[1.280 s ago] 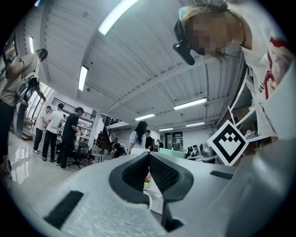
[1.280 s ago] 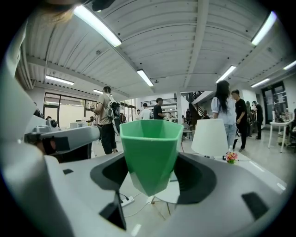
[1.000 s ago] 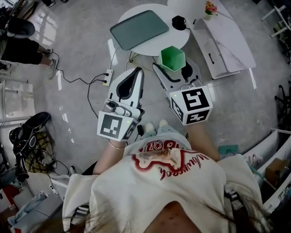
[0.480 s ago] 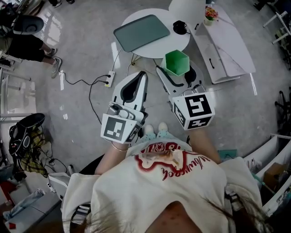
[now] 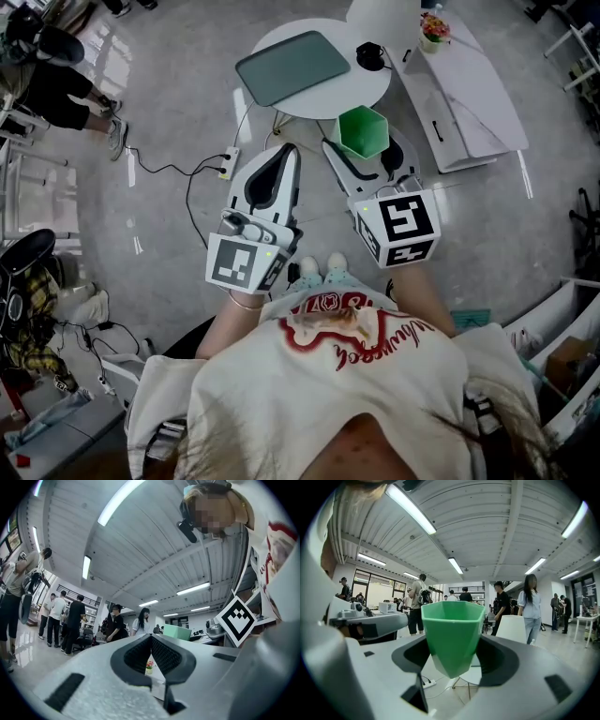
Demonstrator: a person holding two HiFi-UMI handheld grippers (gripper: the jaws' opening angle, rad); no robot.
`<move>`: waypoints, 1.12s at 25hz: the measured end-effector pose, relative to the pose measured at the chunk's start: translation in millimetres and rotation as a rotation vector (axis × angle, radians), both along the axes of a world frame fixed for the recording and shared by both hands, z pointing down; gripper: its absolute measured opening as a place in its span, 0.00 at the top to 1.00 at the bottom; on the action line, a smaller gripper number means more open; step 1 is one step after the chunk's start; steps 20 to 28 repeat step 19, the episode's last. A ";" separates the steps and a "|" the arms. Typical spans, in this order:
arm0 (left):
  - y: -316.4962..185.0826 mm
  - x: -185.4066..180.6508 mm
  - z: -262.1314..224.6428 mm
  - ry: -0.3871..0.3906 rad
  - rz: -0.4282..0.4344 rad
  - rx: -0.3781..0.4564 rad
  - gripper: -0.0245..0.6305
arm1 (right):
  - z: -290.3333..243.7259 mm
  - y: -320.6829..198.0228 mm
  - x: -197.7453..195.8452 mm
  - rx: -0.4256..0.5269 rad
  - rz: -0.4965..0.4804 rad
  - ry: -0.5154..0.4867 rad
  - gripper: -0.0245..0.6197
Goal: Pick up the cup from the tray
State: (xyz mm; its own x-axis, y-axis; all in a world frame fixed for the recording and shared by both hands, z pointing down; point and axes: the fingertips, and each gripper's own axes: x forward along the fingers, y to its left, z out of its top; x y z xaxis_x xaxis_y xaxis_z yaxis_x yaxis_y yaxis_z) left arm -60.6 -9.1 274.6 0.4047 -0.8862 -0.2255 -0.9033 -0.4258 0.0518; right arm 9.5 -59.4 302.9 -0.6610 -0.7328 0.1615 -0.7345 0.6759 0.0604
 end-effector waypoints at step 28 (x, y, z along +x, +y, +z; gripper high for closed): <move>-7.4 -3.5 0.4 -0.015 -0.001 -0.012 0.94 | 3.0 -3.2 -4.3 -0.015 -0.009 -0.003 0.48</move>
